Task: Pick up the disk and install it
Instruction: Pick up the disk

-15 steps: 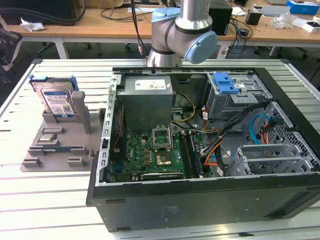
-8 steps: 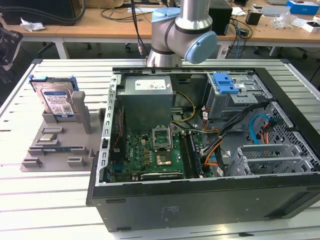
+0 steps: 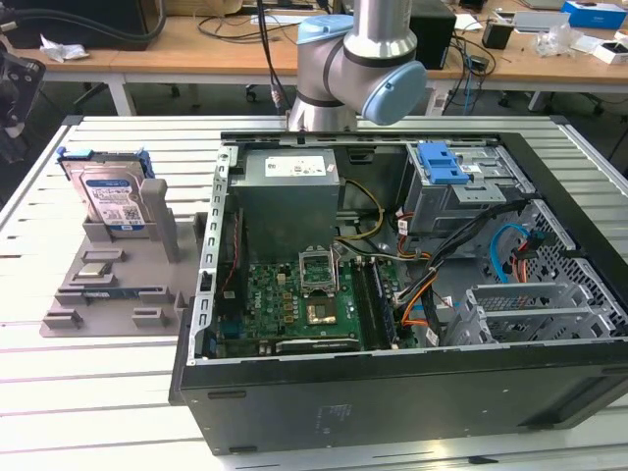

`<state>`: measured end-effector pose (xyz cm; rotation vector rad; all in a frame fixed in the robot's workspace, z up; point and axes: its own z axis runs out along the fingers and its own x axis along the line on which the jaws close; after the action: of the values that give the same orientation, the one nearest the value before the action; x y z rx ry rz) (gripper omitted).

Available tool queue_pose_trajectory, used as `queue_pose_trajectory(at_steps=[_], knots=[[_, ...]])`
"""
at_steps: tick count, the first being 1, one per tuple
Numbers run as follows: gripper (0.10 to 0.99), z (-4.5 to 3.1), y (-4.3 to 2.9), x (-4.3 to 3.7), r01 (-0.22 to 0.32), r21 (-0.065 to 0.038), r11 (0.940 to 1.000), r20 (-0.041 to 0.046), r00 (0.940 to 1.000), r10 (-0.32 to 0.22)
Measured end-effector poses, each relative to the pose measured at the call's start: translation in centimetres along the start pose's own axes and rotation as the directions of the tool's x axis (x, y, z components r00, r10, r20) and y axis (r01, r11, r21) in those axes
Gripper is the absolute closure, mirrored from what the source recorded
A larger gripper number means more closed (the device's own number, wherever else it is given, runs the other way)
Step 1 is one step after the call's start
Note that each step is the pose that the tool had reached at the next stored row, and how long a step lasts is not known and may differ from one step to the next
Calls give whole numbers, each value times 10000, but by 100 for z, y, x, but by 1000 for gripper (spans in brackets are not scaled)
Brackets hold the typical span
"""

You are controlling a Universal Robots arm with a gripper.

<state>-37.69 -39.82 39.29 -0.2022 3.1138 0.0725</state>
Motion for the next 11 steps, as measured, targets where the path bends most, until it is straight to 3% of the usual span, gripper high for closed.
queue_pose_trajectory(at_steps=[11], knots=[[980, 0, 0, 0, 1009, -26, 9949, -44, 9949, -1010]])
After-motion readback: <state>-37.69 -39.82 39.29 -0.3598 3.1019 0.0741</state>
